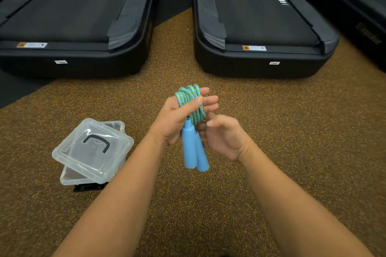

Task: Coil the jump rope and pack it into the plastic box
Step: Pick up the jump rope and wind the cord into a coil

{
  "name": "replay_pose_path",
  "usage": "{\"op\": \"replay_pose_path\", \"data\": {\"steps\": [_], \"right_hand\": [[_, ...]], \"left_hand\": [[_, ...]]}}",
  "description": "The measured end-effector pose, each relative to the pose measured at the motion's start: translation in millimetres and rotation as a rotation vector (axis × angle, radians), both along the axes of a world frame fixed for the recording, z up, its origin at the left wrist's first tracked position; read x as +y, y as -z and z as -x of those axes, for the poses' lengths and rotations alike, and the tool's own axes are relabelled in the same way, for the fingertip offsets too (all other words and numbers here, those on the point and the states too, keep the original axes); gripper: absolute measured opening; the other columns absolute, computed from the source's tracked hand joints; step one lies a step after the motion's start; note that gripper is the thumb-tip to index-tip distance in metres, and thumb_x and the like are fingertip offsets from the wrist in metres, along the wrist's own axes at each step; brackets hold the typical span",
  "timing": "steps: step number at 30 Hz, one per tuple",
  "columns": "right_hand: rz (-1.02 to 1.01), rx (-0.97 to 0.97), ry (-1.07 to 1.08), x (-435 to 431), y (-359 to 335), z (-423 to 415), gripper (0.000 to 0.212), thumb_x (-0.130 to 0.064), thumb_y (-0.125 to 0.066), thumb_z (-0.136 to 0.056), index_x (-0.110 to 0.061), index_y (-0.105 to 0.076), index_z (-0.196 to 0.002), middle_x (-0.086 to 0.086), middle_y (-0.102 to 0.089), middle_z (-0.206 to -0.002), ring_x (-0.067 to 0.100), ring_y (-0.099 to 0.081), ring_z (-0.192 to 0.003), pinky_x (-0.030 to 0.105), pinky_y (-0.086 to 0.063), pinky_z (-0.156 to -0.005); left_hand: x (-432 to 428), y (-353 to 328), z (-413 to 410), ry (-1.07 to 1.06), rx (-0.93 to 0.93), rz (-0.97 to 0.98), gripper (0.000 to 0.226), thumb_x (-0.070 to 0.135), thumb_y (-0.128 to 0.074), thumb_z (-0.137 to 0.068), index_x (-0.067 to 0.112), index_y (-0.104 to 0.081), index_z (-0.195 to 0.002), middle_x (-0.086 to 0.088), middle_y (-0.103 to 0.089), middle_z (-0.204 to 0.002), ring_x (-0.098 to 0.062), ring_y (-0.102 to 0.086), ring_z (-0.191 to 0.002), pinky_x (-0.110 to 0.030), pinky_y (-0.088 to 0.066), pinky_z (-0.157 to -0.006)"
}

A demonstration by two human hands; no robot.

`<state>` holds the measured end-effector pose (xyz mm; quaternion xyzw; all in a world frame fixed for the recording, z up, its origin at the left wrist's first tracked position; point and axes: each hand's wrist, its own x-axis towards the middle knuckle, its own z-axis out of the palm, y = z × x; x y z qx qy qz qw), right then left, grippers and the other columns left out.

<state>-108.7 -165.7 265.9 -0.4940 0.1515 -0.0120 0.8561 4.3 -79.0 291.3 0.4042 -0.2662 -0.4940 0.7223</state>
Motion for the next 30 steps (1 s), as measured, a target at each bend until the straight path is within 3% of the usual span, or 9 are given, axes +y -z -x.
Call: {"op": "replay_pose_path", "data": {"steps": [2,5,10,18,24,27,30], "right_hand": [[-0.086,-0.015,0.011,-1.3,-2.1,-1.0,0.059,-0.050,-0.063,-0.063,-0.019,-0.055,-0.113,0.010,-0.060,-0.106,0.022,-0.056,-0.093,0.036,-0.046,-0.080],[-0.057,0.037,0.030,0.7,0.4,-3.3,0.050,-0.049,-0.040,-0.082,-0.021,-0.054,-0.121,0.015,-0.058,-0.118,0.026,-0.054,-0.105,0.042,-0.042,-0.089],[-0.062,0.060,0.036,5.2,4.6,-3.2,0.062,-0.044,-0.038,-0.088,-0.013,-0.037,-0.142,0.014,-0.057,-0.127,0.023,-0.056,-0.110,0.040,-0.047,-0.087],[-0.021,0.076,0.049,7.1,12.1,-7.5,0.058,-0.034,-0.040,-0.087,-0.009,-0.038,-0.139,0.015,-0.057,-0.126,0.022,-0.055,-0.106,0.047,-0.040,-0.089],[-0.127,-0.005,0.112,8.1,13.2,-9.9,0.043,-0.017,-0.050,-0.074,-0.007,-0.053,-0.116,0.013,-0.058,-0.107,0.023,-0.054,-0.094,0.045,-0.043,-0.083],[-0.225,-0.093,0.092,6.0,12.6,-10.7,0.056,-0.027,-0.056,-0.063,-0.007,-0.054,-0.115,0.016,-0.055,-0.110,0.027,-0.051,-0.098,0.048,-0.040,-0.090],[-0.273,-0.136,0.079,4.3,7.1,-10.6,0.065,-0.043,-0.054,-0.065,-0.007,-0.046,-0.119,0.018,-0.050,-0.114,0.031,-0.050,-0.103,0.048,-0.038,-0.093]], "left_hand": [[0.6,-1.4,-0.8,0.003,-0.001,-0.009,0.036,0.012,-0.052,-0.086,0.001,-0.054,-0.120,-0.015,-0.071,-0.105,-0.026,-0.068,-0.097,-0.037,-0.054,-0.089],[1.6,-4.3,-1.6,0.005,0.010,-0.011,0.036,0.012,-0.051,-0.086,-0.001,-0.054,-0.120,-0.017,-0.071,-0.104,-0.028,-0.068,-0.098,-0.037,-0.054,-0.087],[4.7,-6.9,-3.6,0.015,0.034,-0.002,0.037,0.013,-0.049,-0.088,-0.005,-0.053,-0.121,-0.020,-0.069,-0.108,-0.031,-0.066,-0.104,-0.037,-0.053,-0.091],[6.4,-5.8,-7.3,0.001,0.072,-0.054,0.033,0.019,-0.052,-0.088,-0.006,-0.059,-0.109,-0.022,-0.071,-0.100,-0.032,-0.069,-0.094,-0.039,-0.055,-0.087],[11.2,-5.7,-6.9,0.040,0.014,-0.058,0.037,0.025,-0.043,-0.095,-0.007,-0.059,-0.104,-0.019,-0.073,-0.088,-0.028,-0.072,-0.081,-0.038,-0.058,-0.078],[11.7,-8.7,-6.0,0.058,0.038,-0.040,0.041,0.030,-0.046,-0.089,-0.006,-0.060,-0.103,-0.018,-0.073,-0.083,-0.028,-0.072,-0.077,-0.038,-0.058,-0.078],[14.2,-14.1,-7.3,0.086,0.047,-0.030,0.044,0.032,-0.045,-0.088,-0.006,-0.059,-0.105,-0.017,-0.073,-0.079,-0.027,-0.073,-0.075,-0.036,-0.059,-0.074]]}}
